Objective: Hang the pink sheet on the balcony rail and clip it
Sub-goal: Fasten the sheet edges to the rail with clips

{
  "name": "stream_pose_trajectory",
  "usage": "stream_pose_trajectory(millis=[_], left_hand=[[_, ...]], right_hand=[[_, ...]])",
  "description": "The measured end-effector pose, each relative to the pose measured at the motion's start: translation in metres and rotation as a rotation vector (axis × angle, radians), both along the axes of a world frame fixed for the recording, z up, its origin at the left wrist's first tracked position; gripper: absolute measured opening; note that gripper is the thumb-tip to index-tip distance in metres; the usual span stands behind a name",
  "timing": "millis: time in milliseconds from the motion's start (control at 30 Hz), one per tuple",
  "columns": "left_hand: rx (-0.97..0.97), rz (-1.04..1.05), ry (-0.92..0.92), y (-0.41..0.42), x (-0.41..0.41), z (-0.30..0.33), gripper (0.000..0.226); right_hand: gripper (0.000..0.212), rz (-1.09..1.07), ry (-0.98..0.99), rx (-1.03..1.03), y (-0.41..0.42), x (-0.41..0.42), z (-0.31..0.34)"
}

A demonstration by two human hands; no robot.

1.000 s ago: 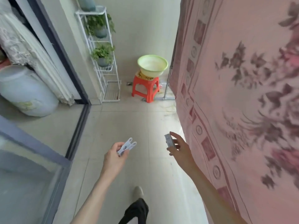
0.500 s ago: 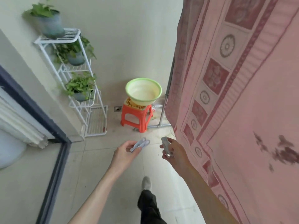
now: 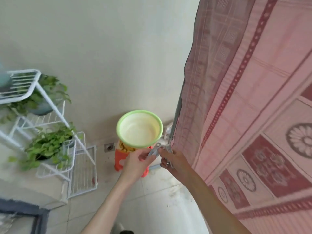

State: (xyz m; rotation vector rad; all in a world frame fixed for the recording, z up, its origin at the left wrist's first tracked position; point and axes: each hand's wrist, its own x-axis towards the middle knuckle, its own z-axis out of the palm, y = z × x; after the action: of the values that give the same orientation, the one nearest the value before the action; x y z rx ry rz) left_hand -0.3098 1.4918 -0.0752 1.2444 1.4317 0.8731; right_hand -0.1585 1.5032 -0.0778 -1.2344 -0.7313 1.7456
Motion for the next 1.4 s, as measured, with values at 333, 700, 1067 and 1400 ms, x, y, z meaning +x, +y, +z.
stream_pose_trajectory(millis=[333, 700, 1067, 1400], left_hand=[[0.175, -0.357, 0.154, 0.218, -0.013, -0.010, 0.013], [0.405, -0.593, 0.095, 0.358, 0.108, 0.056, 0.045], [0.552, -0.544, 0.093, 0.372, 0.119, 0.034, 0.018], [0.263, -1.185, -0.192, 0.389, 0.062, 0.002, 0.024]], right_hand=[[0.016, -0.670, 0.083, -0.110, 0.132, -0.003, -0.005], [0.021, -0.767, -0.651, 0.036, 0.195, 0.029, 0.024], [0.007, -0.868, -0.650, -0.062, 0.223, 0.030, 0.014], [0.031, -0.931, -0.885, -0.060, 0.230, -0.016, -0.003]])
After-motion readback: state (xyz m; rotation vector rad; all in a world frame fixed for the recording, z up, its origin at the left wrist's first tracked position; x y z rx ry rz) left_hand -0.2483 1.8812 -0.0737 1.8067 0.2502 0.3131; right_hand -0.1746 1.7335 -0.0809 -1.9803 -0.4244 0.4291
